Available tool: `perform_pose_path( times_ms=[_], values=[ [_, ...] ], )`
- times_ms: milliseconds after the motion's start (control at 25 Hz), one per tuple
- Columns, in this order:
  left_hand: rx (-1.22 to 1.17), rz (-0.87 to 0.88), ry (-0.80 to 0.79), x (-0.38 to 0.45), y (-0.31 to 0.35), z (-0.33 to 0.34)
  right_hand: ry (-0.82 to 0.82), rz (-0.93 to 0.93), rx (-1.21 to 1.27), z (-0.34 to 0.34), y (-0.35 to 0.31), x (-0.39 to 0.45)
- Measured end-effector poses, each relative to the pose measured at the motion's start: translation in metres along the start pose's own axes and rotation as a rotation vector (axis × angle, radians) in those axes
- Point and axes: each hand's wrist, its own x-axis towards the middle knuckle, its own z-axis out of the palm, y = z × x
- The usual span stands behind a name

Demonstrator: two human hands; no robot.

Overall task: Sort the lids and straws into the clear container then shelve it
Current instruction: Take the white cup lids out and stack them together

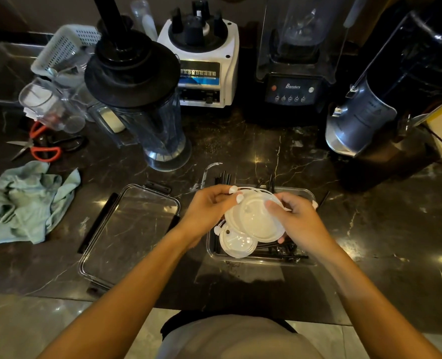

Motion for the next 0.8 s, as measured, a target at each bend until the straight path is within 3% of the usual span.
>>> perform_pose_path(
  times_ms=[280, 600, 800],
  values=[
    [-0.174, -0.065, -0.054, -0.005, 0.0, -0.009, 0.124, 0.146, 0.321, -0.002, -0.003, 0.004],
    [-0.183, -0.094, -0.012, -0.001, 0.002, -0.006, 0.119, 0.036, 0.076, 0.007, -0.006, 0.005],
    [-0.23, -0.09, -0.089, -0.006, 0.005, 0.001, 0.241, -0.014, -0.127, 0.018, -0.013, 0.003]
  ],
)
